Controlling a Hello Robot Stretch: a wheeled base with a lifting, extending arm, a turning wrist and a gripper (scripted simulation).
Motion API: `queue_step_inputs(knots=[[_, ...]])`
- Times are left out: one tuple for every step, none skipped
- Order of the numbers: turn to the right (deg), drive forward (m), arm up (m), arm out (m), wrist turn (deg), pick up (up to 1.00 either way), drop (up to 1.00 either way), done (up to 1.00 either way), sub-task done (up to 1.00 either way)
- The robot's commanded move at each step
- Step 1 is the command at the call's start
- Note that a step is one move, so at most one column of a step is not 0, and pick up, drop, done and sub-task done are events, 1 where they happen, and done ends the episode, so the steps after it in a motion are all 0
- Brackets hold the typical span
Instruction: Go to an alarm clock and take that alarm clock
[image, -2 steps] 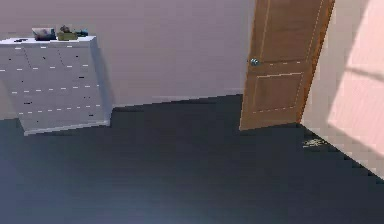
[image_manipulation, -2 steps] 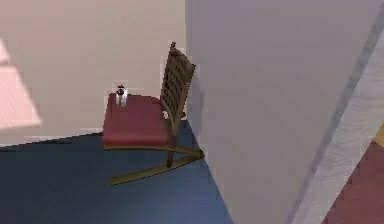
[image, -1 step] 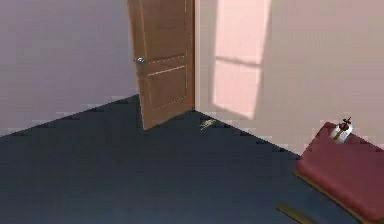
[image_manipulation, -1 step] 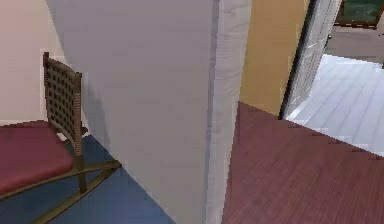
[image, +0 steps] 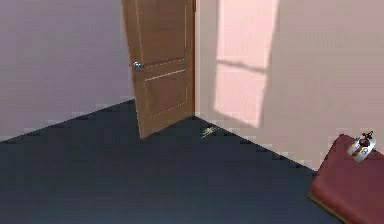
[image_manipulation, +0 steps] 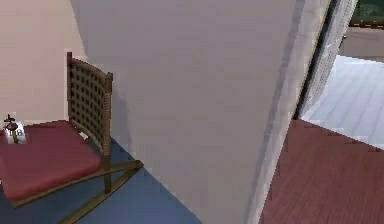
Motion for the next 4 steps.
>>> queue_step_inputs(knots=[[0.0,0.70,0.00,0.00,0.0,0.00,0.00,0.00,0.00],[18.0,0.00,0.00,0.00,0.0,0.00,0.00,0.00,0.00],[3.0,0.00,0.00,0.00,0.0,0.00,0.00,0.00,0.00],[0.0,0.30,0.00,0.00,0.0,0.00,0.00,0.00,0.00]])
